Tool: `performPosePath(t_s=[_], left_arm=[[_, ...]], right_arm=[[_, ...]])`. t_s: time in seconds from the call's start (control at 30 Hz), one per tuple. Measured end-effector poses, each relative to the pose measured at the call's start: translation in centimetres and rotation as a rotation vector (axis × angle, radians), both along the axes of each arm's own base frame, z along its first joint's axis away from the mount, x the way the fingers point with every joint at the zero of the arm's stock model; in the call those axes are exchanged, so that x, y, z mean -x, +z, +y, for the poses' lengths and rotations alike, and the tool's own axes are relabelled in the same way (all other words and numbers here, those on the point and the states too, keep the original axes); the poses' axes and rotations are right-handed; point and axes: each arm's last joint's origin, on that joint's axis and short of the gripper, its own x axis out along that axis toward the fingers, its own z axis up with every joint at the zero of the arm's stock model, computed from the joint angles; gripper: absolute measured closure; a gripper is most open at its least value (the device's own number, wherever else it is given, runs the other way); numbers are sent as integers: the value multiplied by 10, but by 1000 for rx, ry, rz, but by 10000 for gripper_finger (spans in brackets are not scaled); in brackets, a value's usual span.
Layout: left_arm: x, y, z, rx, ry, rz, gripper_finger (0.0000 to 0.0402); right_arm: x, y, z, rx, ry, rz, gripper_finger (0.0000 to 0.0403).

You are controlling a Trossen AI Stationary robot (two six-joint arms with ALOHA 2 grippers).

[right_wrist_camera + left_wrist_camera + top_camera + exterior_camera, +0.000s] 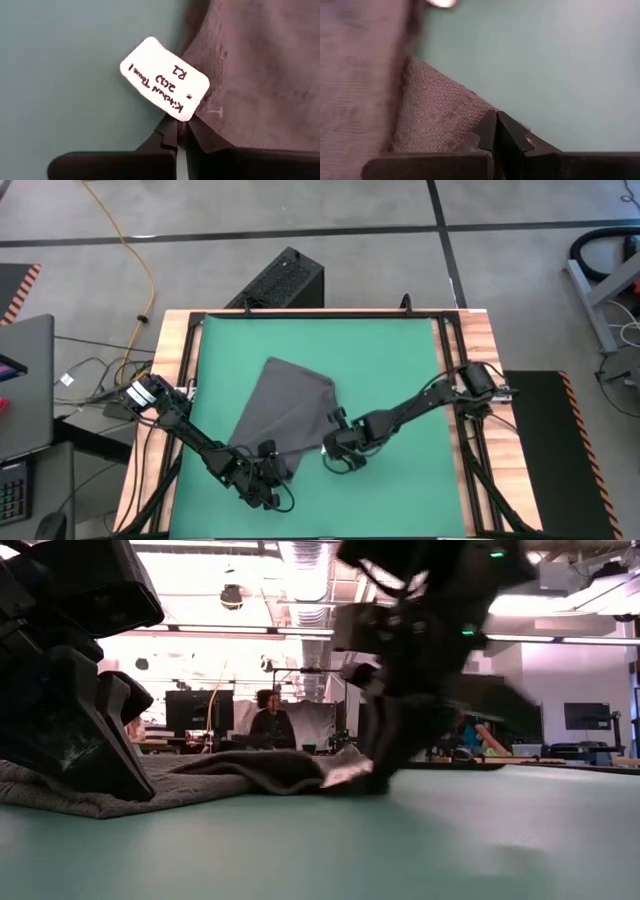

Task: Roll towel
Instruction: Fold the gray towel

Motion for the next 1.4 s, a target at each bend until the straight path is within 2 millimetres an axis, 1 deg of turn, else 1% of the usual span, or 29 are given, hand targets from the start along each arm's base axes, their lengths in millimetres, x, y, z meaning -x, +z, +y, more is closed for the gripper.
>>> performPosePath(t_s=[0.13,0.27,0.4,0.5,0.57,0.77,0.83,0.9,0.97,1.0,1.03,1.1,1.17,1.23,1.3,1.4], left_arm=[[0,0,0,2,1,-2,402],[0,0,0,5,1,-5,401],[0,0,0,4,1,-5,402],[0,0,0,4,1,-5,401],[0,0,0,4,1,-6,401],[0,0,0,1,-2,-5,401],[0,0,0,1,-3,-6,401],[0,0,0,0,-4,-7,401],[0,0,0,-4,-9,-7,402],[0,0,0,-5,-10,-6,401],[0,0,0,-5,-10,-6,402],[0,0,-1,-7,-15,-6,401],[0,0,0,-8,-18,-4,401],[0,0,-1,-7,-21,-1,401],[0,0,-1,-9,-30,-2,401],[0,0,-2,-15,-52,2,401]], right_arm=[[-17,24,-12,16,-15,-40,380],[-28,48,-28,33,-27,-30,380],[-42,74,-45,52,-20,-93,380],[-50,88,-58,74,-6,-137,380],[-55,94,-67,69,-10,-178,380],[-67,100,-96,8,-42,-289,380],[-72,100,-103,-5,-37,-329,380],[-80,101,-107,-10,-25,-383,380],[-85,100,-114,-10,-32,-383,380],[-91,99,-118,-8,-39,-391,380],[-97,103,-123,-8,-47,-418,380],[-106,98,-131,-18,-53,-408,380],[-120,98,-138,-27,-47,-434,380],[-132,89,-143,5,-32,-392,380],[-146,88,-149,31,-25,-396,380],[-158,90,-159,37,-32,-381,380]])
